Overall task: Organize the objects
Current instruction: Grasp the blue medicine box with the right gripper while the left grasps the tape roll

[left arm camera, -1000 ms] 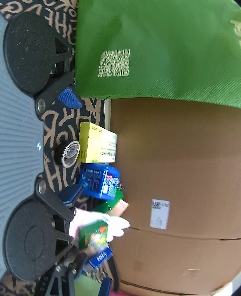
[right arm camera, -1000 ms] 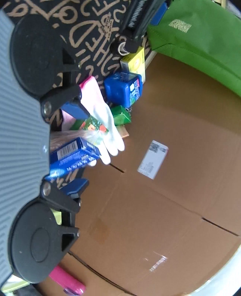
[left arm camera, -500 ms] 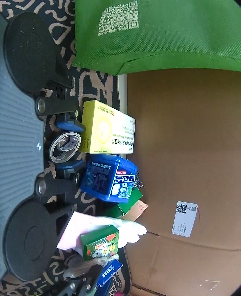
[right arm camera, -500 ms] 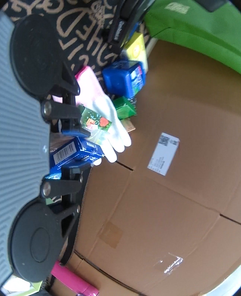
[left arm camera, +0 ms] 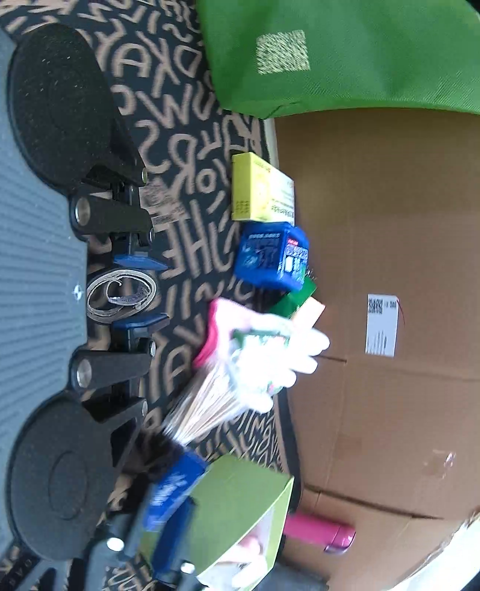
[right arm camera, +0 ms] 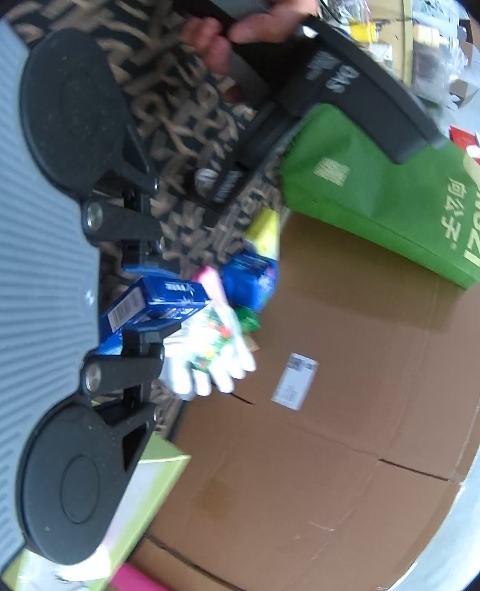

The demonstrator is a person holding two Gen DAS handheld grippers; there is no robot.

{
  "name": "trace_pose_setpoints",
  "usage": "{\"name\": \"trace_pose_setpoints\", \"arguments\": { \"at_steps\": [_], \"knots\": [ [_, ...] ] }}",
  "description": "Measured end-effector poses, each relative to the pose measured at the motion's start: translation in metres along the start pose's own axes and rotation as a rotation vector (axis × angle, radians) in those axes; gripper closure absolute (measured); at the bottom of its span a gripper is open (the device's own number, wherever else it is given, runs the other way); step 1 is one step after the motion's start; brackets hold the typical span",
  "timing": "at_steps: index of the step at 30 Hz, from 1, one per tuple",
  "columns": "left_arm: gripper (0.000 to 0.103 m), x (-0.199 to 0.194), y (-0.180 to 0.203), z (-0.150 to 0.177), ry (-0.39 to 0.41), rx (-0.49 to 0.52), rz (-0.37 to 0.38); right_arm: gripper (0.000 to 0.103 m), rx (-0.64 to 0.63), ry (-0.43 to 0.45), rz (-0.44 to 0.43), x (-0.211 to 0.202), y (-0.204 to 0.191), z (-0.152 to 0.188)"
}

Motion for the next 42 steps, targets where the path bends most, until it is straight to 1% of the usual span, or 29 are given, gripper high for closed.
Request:
{"name": "trace_pose_setpoints", "arguments": {
  "at_steps": [2,4,6,7,8,9,11,13,14,15,17,18,21,25,26,28,30,31,33,34,36,37,39,40,41,42],
  "knots": [
    [0.076,-0.007,0.004,0.007,0.001,-0.015,0.006,0.077,0.024,-0.009,-0.027,-0.012,-0.001,0.009],
    [0.075,-0.012,0.004,0.011,0.004,-0.011,-0.002,0.073,0.066,-0.054,-0.046,-0.019,0.001,0.015],
    [0.064,-0.016,0.005,0.011,0.002,0.017,-0.031,0.053,0.122,-0.106,-0.083,-0.017,0.004,0.02],
    [0.046,-0.018,0.004,0.011,0.008,0.03,-0.05,0.048,0.155,-0.118,-0.08,-0.016,0.007,0.022],
    [0.035,-0.02,0.003,0.01,0.021,0.038,-0.072,0.043,0.186,-0.13,-0.073,-0.014,0.011,0.024],
    [0.033,-0.022,0.002,0.008,0.035,0.044,-0.094,0.038,0.213,-0.149,-0.075,-0.01,0.014,0.025],
    [0.032,-0.022,0.0,0.005,0.039,0.05,-0.108,0.033,0.268,-0.197,-0.098,-0.004,0.016,0.027],
    [0.03,-0.021,-0.002,0.004,0.03,0.037,-0.104,0.021,0.331,-0.232,-0.125,0.003,0.02,0.029],
    [0.03,-0.021,-0.003,0.004,0.024,0.03,-0.104,0.012,0.355,-0.253,-0.142,0.006,0.02,0.03],
    [0.03,-0.021,-0.002,0.005,0.019,0.03,-0.102,0.007,0.369,-0.278,-0.156,0.01,0.02,0.03],
    [0.029,-0.023,-0.002,0.005,0.017,0.043,-0.107,0.005,0.364,-0.313,-0.167,0.015,0.016,0.03],
    [0.029,-0.026,-0.003,0.005,0.023,0.046,-0.118,0.003,0.356,-0.327,-0.158,0.018,0.013,0.03],
    [0.029,-0.036,-0.012,0.003,0.046,0.013,-0.142,0.003,0.34,-0.368,-0.145,0.03,0.005,0.032],
    [0.029,-0.051,-0.029,0.004,0.054,-0.074,-0.13,0.003,0.395,-0.392,-0.13,0.055,0.0,0.031],
    [0.029,-0.051,-0.03,0.005,0.047,-0.083,-0.117,0.003,0.399,-0.395,-0.124,0.06,-0.001,0.03],
    [0.029,-0.048,-0.027,0.006,0.027,-0.076,-0.097,0.004,0.37,-0.358,-0.115,0.068,-0.006,0.025],
    [0.029,-0.04,-0.02,0.007,0.01,-0.048,-0.086,0.017,0.299,-0.313,-0.109,0.07,-0.013,0.023],
    [0.029,-0.034,-0.015,0.007,0.0,-0.031,-0.073,0.02,0.264,-0.292,-0.117,0.068,-0.017,0.023],
    [0.03,-0.022,-0.004,0.007,-0.023,-0.007,-0.039,0.032,0.203,-0.259,-0.131,0.06,-0.021,0.023],
    [0.031,-0.015,0.0,0.007,-0.033,-0.001,-0.019,0.034,0.175,-0.251,-0.138,0.054,-0.021,0.024],
    [0.041,-0.003,0.008,0.009,-0.056,-0.003,0.016,0.037,0.148,-0.249,-0.153,0.043,-0.018,0.028],
    [0.05,0.001,0.011,0.01,-0.066,-0.004,0.031,0.037,0.149,-0.257,-0.16,0.037,-0.014,0.033],
    [0.056,0.005,0.013,0.012,-0.068,0.012,0.02,0.037,0.172,-0.28,-0.166,0.026,-0.002,0.042],
    [0.062,0.005,0.013,0.014,-0.072,0.021,0.008,0.037,0.189,-0.293,-0.161,0.023,0.003,0.045],
    [0.066,0.006,0.011,0.015,-0.077,0.023,-0.001,0.037,0.203,-0.306,-0.16,0.021,0.008,0.047],
    [0.066,0.006,0.009,0.015,-0.082,0.017,0.001,0.037,0.217,-0.319,-0.16,0.021,0.012,0.047]
  ]
}}
Point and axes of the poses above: each gripper's, at about its wrist camera, not at the fingertips, and x roughly the way its jaws point, y to its right, z to its underside, the point moved 7 cm from there along x, roughly the way its jaws point, and after that the axes turned 9 degrees about z, right-handed, at the moved point
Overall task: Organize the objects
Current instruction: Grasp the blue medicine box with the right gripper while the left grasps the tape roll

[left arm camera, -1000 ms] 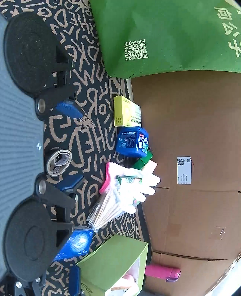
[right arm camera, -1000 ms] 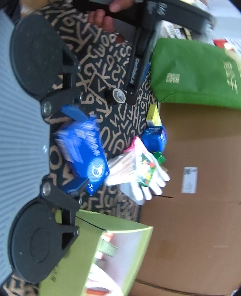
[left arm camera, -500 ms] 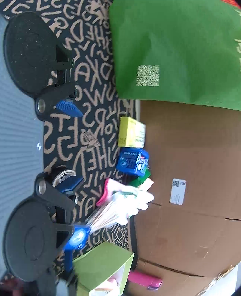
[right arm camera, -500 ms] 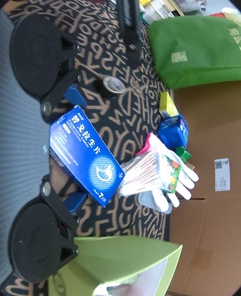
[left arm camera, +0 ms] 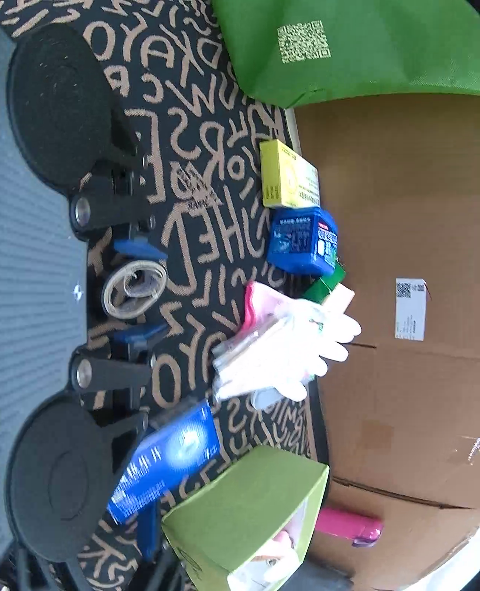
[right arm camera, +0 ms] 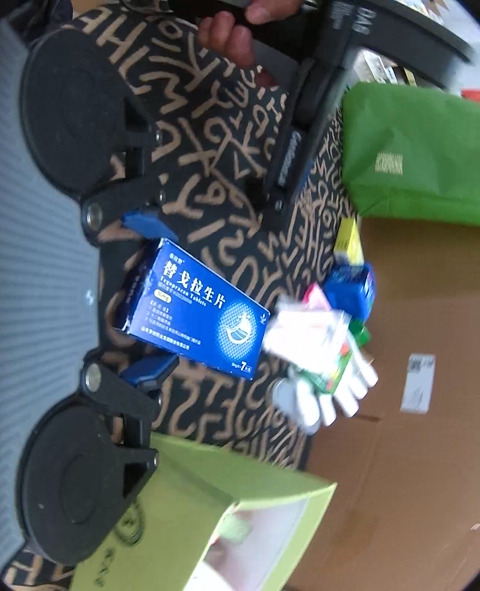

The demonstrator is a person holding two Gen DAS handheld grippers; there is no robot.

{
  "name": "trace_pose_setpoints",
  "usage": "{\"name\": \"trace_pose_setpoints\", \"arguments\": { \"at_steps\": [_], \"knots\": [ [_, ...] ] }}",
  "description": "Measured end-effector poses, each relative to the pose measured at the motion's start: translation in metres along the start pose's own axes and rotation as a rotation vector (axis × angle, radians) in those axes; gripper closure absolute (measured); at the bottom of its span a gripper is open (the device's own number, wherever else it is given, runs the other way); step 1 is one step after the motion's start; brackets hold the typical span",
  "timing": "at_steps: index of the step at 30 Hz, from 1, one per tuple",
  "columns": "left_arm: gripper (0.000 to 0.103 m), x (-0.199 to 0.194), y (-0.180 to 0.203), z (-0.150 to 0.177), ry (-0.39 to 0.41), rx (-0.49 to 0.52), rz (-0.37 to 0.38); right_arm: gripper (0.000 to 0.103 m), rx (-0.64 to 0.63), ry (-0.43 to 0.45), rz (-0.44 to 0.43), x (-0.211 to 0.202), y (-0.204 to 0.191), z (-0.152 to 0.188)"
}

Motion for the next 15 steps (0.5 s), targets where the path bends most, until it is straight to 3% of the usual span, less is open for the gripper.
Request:
{"name": "trace_pose_setpoints", "arguments": {
  "at_steps": [1,3,5,7,10,12,15],
  "knots": [
    [0.066,-0.001,-0.001,0.001,-0.002,-0.012,0.009,0.036,0.023,-0.008,-0.001,0.0,0.003,-0.002],
    [0.066,-0.005,-0.003,0.002,-0.004,-0.026,0.011,0.026,0.072,-0.007,-0.015,0.002,0.007,-0.009],
    [0.051,-0.009,-0.003,0.003,0.002,-0.022,-0.019,0.024,0.093,0.0,-0.023,0.006,0.006,-0.016],
    [0.045,-0.01,-0.002,0.004,0.003,0.001,-0.046,0.024,0.079,-0.009,0.0,0.014,0.001,-0.02],
    [0.046,-0.007,-0.004,0.007,-0.017,0.0,-0.044,0.026,0.045,-0.008,0.057,0.025,-0.007,-0.021],
    [0.055,-0.004,-0.006,0.008,-0.024,-0.026,-0.018,0.032,0.06,0.007,0.049,0.027,-0.007,-0.021],
    [0.055,-0.002,-0.005,0.007,-0.015,-0.027,-0.03,0.042,0.082,0.018,0.052,0.026,-0.005,-0.021]
  ]
}}
Point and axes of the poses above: each gripper's, at about its wrist camera, not at the fingertips, and x roughly the way its jaws point, y to its right, z to its underside, the point moved 7 cm from there along x, roughly the way its jaws point, and after that the axes turned 9 degrees about z, right-handed, at the moved point
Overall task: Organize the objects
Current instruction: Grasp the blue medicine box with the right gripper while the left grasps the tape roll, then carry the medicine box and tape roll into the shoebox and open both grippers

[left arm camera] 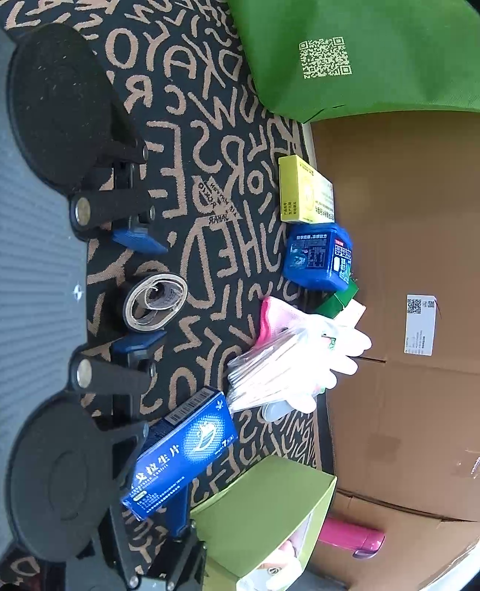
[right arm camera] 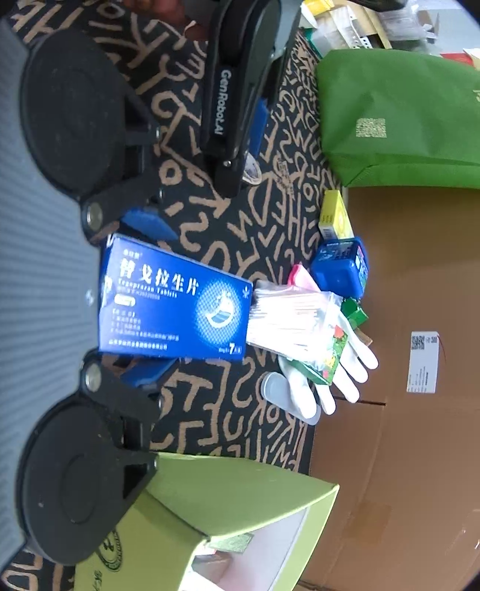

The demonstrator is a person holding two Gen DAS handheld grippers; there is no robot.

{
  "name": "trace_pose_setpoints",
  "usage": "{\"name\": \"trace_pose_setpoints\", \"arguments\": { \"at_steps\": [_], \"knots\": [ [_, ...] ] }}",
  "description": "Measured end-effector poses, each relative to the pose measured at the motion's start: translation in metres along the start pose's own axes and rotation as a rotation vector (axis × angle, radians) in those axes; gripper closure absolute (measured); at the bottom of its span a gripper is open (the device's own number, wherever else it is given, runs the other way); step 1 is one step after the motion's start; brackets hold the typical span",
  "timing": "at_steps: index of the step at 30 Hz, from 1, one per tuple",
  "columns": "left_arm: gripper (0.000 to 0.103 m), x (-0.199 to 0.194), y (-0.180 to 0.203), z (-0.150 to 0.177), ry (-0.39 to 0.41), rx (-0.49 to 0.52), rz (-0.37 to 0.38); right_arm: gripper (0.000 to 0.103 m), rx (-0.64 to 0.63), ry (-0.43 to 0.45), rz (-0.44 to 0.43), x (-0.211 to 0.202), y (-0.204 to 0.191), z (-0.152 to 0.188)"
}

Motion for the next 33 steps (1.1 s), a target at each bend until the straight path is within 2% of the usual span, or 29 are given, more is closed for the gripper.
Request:
{"name": "trace_pose_setpoints", "arguments": {
  "at_steps": [3,4,10,14,17,20,23,27,33],
  "knots": [
    [0.058,0.001,0.003,0.0,0.004,0.014,-0.011,0.044,-0.004,0.011,-0.001,-0.001,0.0,0.001],
    [0.068,0.001,0.004,0.001,0.006,0.022,-0.006,0.044,-0.007,0.015,-0.001,-0.001,-0.001,0.001],
    [0.068,-0.008,0.006,-0.002,0.023,0.01,0.0,0.046,-0.02,0.041,-0.031,-0.013,-0.005,0.0],
    [0.068,-0.029,0.014,-0.019,0.092,0.032,0.006,0.047,-0.024,0.109,-0.044,-0.036,-0.001,-0.012],
    [0.068,-0.048,0.023,-0.04,0.158,0.046,0.038,0.047,-0.004,0.172,-0.054,-0.057,0.01,-0.025],
    [0.068,-0.063,0.038,-0.059,0.217,0.069,0.074,0.047,0.026,0.236,-0.027,-0.077,0.028,-0.036],
    [0.068,-0.071,0.061,-0.077,0.265,0.105,0.127,0.047,0.055,0.286,0.027,-0.095,0.053,-0.043],
    [0.068,-0.067,0.096,-0.095,0.293,0.146,0.212,0.047,0.1,0.328,0.154,-0.115,0.1,-0.045],
    [0.068,-0.038,0.157,-0.108,0.268,0.219,0.319,0.047,0.172,0.341,0.414,-0.127,0.183,-0.029]
  ]
}}
Point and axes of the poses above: each gripper's, at about its wrist camera, not at the fingertips, and x roughly the way its jaws point, y to its right, z to its underside, the point moved 7 cm from there along x, roughly the way its jaws point, and after that the axes turned 9 degrees about z, right-handed, at the moved point
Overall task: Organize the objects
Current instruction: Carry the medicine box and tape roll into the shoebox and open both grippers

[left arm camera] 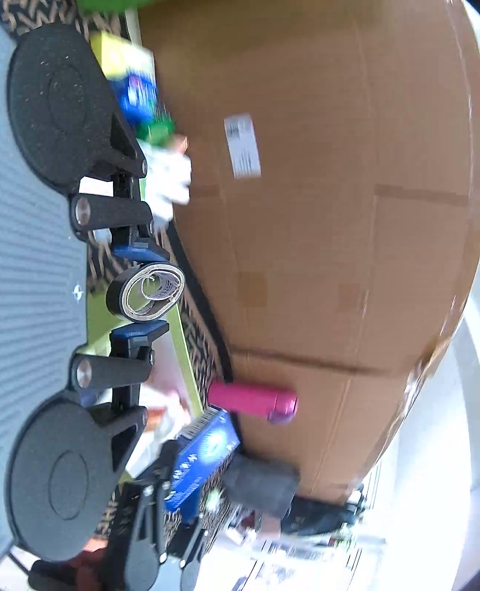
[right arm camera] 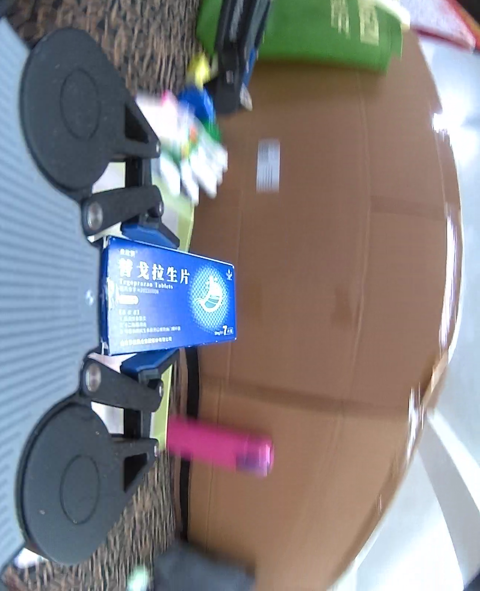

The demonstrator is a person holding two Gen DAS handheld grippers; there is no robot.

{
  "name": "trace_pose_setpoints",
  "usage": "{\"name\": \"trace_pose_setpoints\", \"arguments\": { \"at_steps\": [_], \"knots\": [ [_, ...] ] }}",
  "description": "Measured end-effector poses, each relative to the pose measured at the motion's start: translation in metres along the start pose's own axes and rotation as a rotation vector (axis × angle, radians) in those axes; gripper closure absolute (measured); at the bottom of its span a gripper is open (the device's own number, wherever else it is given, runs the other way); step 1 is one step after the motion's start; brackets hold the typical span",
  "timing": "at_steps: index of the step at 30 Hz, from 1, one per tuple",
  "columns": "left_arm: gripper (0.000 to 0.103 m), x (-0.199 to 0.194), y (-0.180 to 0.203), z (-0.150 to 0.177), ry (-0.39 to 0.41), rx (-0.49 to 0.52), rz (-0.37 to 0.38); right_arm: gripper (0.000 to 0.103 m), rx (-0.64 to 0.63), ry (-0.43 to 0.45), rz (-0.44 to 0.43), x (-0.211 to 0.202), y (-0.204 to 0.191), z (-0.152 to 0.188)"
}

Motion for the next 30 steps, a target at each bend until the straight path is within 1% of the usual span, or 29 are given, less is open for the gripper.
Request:
{"name": "trace_pose_setpoints", "arguments": {
  "at_steps": [3,4,6,9,12,15,16,17,18,19,20,21,23,30],
  "knots": [
    [0.068,0.027,0.019,-0.002,-0.011,0.0,0.065,0.047,0.008,-0.012,0.144,0.016,0.037,0.012],
    [0.068,0.036,0.025,-0.001,-0.017,0.002,0.082,0.047,0.01,-0.029,0.18,0.022,0.047,0.017],
    [0.068,0.05,0.035,0.001,-0.033,0.007,0.099,0.047,0.025,-0.055,0.216,0.033,0.061,0.028],
    [0.068,0.07,0.047,0.007,-0.062,0.022,0.113,0.047,0.042,-0.083,0.222,0.046,0.074,0.039],
    [0.068,0.086,0.054,0.012,-0.086,0.026,0.121,0.047,0.048,-0.091,0.209,0.057,0.076,0.044],
    [0.068,0.092,0.057,0.014,-0.076,0.038,0.118,0.046,0.039,-0.084,0.198,0.06,0.077,0.048],
    [0.065,0.093,0.057,0.014,-0.061,0.042,0.117,0.044,0.025,-0.088,0.192,0.065,0.08,0.05],
    [0.04,0.093,0.056,0.015,-0.045,0.044,0.12,0.031,0.014,-0.093,0.187,0.067,0.079,0.053],
    [0.022,0.093,0.055,0.016,-0.038,0.034,0.113,0.016,0.006,-0.096,0.193,0.067,0.079,0.055],
    [0.003,0.091,0.052,0.018,-0.027,0.012,0.089,0.011,0.001,-0.088,0.204,0.066,0.077,0.057],
    [0.002,0.087,0.048,0.019,-0.001,-0.012,0.058,0.006,-0.004,-0.072,0.21,0.063,0.075,0.058],
    [0.002,0.082,0.046,0.018,0.015,-0.021,0.051,0.003,-0.005,-0.061,0.207,0.063,0.077,0.058],
    [0.002,0.078,0.045,0.018,0.016,-0.029,0.081,0.001,-0.003,-0.051,0.196,0.058,0.075,0.057],
    [0.002,0.069,0.039,0.016,0.029,-0.061,0.066,0.0,-0.005,-0.017,0.167,0.047,0.065,0.046]
  ]
}}
Point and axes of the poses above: each gripper's, at about its wrist camera, not at the fingertips, and x roughly the way its jaws point, y to its right, z to its underside, the point moved 7 cm from there along x, roughly the way its jaws point, and after that the axes turned 9 degrees about z, right-handed, at the moved point
